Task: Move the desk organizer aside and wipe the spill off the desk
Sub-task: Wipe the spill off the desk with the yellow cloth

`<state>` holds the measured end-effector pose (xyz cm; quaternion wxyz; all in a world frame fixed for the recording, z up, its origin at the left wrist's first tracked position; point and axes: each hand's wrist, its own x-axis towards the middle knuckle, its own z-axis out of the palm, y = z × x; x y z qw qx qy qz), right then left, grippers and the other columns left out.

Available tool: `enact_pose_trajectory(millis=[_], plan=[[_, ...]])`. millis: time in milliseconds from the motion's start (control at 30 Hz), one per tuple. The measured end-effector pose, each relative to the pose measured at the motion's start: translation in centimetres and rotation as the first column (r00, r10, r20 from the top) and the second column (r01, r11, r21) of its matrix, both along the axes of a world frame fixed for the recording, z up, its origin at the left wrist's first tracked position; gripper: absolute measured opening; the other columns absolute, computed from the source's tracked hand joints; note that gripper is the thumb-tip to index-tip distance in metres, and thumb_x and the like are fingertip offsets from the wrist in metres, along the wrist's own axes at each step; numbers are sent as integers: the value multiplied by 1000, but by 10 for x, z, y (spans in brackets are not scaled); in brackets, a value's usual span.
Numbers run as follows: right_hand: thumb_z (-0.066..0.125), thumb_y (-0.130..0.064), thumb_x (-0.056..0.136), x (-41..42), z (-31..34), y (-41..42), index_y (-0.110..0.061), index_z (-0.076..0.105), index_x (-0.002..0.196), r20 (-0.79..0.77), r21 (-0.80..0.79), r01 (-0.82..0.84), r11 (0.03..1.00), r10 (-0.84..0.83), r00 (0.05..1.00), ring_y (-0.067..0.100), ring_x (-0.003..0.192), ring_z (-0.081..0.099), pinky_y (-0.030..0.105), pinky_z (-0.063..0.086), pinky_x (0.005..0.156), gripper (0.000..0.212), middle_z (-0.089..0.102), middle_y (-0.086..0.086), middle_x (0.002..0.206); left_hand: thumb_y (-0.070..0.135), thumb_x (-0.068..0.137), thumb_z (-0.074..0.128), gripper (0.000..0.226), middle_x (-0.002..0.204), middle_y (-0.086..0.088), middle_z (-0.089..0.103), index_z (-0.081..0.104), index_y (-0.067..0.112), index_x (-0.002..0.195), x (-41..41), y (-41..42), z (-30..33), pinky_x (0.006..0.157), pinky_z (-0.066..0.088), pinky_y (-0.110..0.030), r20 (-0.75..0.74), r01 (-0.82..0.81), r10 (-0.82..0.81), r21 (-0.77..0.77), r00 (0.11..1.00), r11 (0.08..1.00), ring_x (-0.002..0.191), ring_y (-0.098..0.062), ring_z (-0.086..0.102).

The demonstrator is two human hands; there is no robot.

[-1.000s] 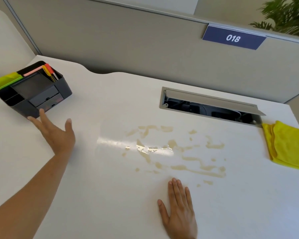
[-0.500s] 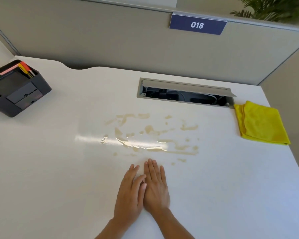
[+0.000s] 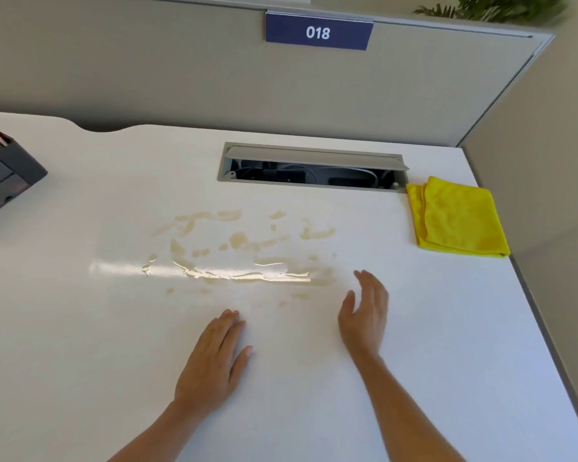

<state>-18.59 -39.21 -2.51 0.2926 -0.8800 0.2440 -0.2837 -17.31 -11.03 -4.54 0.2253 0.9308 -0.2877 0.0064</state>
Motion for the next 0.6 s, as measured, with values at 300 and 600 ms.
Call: enact_pose_trajectory(millis=[300, 600], plan=[[62, 0, 81, 50, 17, -180, 6, 38, 140, -423, -123, 188, 974, -223, 878, 45, 131, 38, 52, 31, 110, 64, 44, 30, 141, 34, 97, 40, 49, 143, -8, 49, 49, 6, 137, 3, -3, -1, 118, 19, -29, -35, -11, 12, 52, 999, 999, 138, -19, 35], [56, -6, 85, 77, 30, -226, -3, 65, 109, -721, -315, 41, 948, -267, 639, 44, 113, 51, 48, 37, 93, 26, 59, 27, 116, 36, 98, 39, 51, 148, -4, 43, 44, 10, 141, 3, -1, -5, 117, 19, -29, -50, -13, 17, 74, 999, 997, 142, -17, 30]])
